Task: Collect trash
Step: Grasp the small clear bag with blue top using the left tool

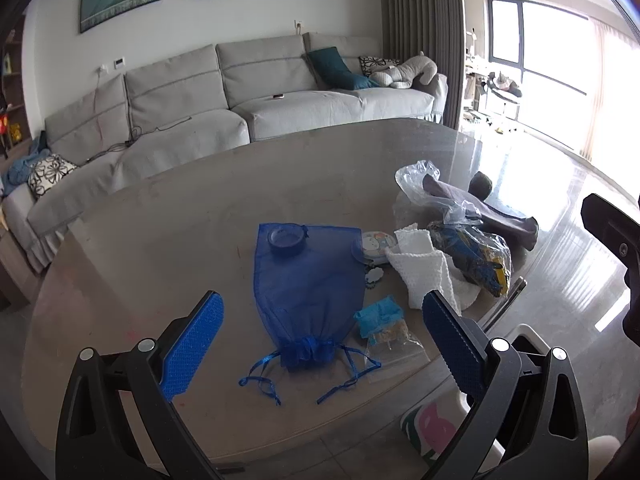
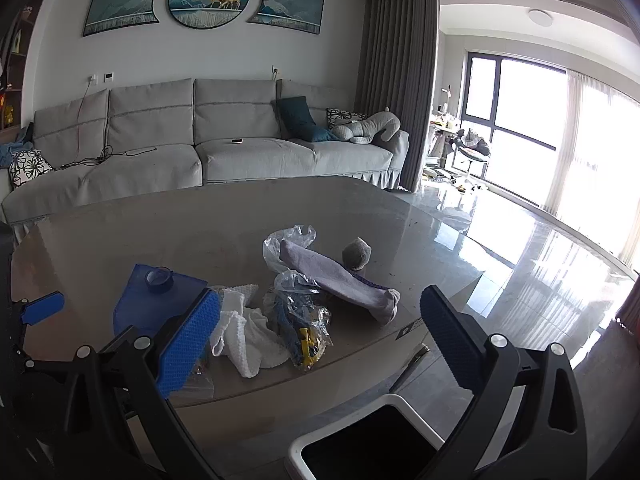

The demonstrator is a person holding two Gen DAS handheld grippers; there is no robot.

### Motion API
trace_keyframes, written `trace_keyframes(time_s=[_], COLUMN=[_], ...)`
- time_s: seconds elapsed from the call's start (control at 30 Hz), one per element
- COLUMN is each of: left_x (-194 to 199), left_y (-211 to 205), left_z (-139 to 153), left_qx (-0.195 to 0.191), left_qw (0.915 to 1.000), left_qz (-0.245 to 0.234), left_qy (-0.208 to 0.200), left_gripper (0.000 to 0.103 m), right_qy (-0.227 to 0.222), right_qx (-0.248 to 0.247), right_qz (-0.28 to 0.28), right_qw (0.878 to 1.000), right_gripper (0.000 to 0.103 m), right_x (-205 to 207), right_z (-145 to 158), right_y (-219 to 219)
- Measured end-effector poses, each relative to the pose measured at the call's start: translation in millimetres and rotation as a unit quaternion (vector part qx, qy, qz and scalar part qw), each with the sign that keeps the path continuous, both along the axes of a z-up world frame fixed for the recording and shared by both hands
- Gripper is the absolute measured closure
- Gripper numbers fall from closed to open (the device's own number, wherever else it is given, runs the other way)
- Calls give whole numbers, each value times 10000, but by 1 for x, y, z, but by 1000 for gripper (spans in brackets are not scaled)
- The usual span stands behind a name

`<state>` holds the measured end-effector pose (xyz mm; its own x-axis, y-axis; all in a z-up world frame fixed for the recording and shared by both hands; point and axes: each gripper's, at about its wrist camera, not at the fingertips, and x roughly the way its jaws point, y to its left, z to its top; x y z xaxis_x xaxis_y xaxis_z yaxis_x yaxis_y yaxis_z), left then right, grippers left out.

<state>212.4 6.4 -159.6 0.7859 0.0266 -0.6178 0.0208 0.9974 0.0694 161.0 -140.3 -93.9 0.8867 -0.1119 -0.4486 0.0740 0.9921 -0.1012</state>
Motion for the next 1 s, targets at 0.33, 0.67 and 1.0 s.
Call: trace_keyframes(time_s=[0.33, 0.67, 1.0], left_x=[22, 43, 55], left_y=[-23, -49, -55], left_z=[-34, -71, -101], left_qx=[-149, -154, -144], left_qw=[9986, 9950, 9914], left_qz=[-304, -391, -302], left_qy=[412, 907, 1262], left_gripper=[6, 9, 21], right_qy=[72, 142, 72], right_qx=[-24, -42, -20], right_qz=[-132, -303, -372], right_qw=[9999, 9994, 9993], right_gripper=[3, 3, 3], right_x=[12, 11, 7], right_z=[-15, -23, -24], right_y=[-12, -32, -40])
